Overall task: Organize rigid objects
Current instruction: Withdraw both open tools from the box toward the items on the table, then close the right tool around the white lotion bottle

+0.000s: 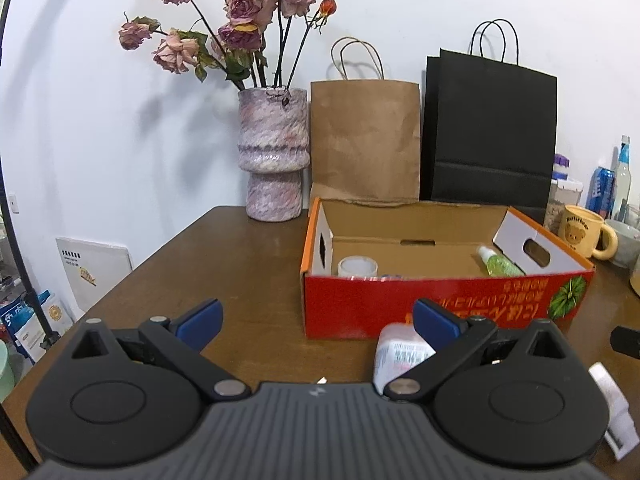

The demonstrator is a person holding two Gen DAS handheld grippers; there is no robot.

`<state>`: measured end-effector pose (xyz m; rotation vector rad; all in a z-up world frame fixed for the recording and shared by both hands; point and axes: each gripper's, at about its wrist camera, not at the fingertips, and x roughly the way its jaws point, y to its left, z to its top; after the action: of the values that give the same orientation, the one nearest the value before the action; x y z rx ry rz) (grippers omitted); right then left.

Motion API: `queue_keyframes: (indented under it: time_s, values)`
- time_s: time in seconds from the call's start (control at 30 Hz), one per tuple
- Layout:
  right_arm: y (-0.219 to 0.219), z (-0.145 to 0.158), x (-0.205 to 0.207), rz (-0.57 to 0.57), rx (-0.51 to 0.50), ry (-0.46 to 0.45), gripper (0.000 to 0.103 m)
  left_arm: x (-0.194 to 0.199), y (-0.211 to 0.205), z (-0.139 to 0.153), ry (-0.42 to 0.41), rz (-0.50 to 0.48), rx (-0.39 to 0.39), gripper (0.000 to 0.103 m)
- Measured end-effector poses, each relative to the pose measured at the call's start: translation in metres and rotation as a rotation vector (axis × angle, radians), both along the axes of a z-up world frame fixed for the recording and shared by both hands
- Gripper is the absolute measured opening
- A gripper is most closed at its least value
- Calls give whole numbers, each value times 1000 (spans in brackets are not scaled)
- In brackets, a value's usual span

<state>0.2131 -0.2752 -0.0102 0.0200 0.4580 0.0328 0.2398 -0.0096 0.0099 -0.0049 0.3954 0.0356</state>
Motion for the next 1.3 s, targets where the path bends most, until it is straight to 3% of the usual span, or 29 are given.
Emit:
queue_keyframes:
  time_s: [0.23, 0.63, 0.8, 0.93, 1.0, 1.07, 1.3]
  values:
    - [-1, -11, -17, 41, -1, 64, 103, -14, 11, -13, 64, 2, -11, 103]
    - [2, -27, -21, 40, -26, 162, 100, -29, 21, -18, 86, 14, -16, 103]
    - [5, -33, -17, 63, -7, 180, 82, -30, 17, -18, 86, 1, -7, 103]
    - [11, -37, -11, 76, 0, 208, 58, -30, 17, -18, 84, 0, -10, 103]
    - [12, -37, -10, 82, 8, 208, 51, -30, 17, -19, 84, 0, -10, 103]
    - [11, -36, -10, 91, 23, 202, 31, -30, 17, -19, 84, 0, -10, 103]
    - [6, -34, -14, 88, 70, 173, 27, -29, 15, -19, 92, -3, -2, 103]
